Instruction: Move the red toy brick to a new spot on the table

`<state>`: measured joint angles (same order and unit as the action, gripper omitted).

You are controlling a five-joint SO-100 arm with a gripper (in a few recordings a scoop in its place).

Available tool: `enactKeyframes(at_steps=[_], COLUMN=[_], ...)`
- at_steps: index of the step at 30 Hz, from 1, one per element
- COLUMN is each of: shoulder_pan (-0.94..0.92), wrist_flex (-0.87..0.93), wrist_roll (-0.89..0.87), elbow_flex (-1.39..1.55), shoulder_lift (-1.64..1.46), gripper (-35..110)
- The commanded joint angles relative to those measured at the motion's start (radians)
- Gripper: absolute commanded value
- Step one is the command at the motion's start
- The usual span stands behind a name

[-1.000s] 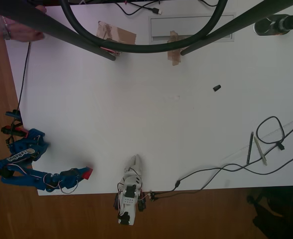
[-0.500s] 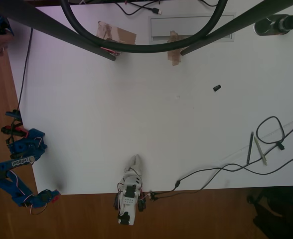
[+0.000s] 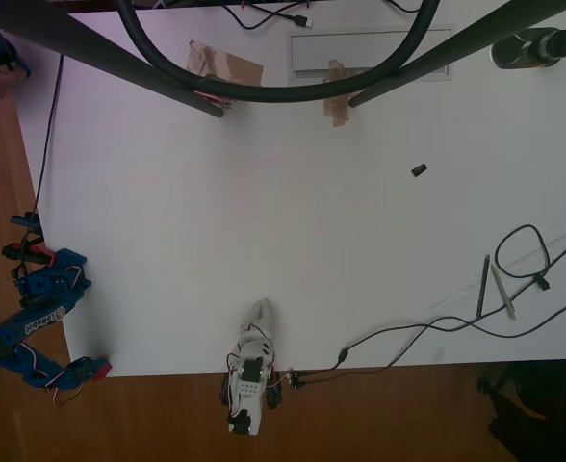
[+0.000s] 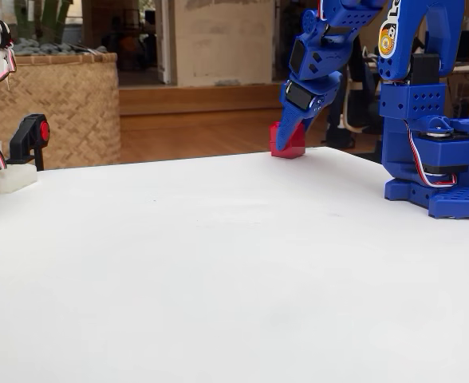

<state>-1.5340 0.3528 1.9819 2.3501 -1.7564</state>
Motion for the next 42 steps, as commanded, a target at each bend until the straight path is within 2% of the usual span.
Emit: enactKeyframes(at_steps=[1, 3, 6, 11, 18, 22, 25, 32, 35, 37, 39, 42], shoulder_pan=[0.005, 0.025, 0.106, 0.423, 1.017, 1.327, 1.480, 1.493, 1.549, 1.571, 1.568, 1.569], wrist_flex=[-0.015, 0.006, 0.144, 0.443, 0.762, 0.762, 0.798, 0.887, 0.940, 0.913, 0.877, 0.867], wrist_roll=[0.028, 0.017, -0.051, -0.144, -0.169, -0.293, -0.293, -0.264, -0.426, -0.453, -0.586, -0.612], elbow_flex=[-0.071, -0.127, -0.249, -0.299, -0.052, 0.190, 0.394, 0.764, 0.778, 0.834, 0.861, 0.870], shoulder_lift=[-0.077, -0.112, -0.184, -0.397, -0.750, -0.980, -1.172, -1.555, -1.583, -1.583, -1.583, -1.583], gripper=[30, 31, 31, 22, 1, 0, 0, 0, 0, 0, 0, 0])
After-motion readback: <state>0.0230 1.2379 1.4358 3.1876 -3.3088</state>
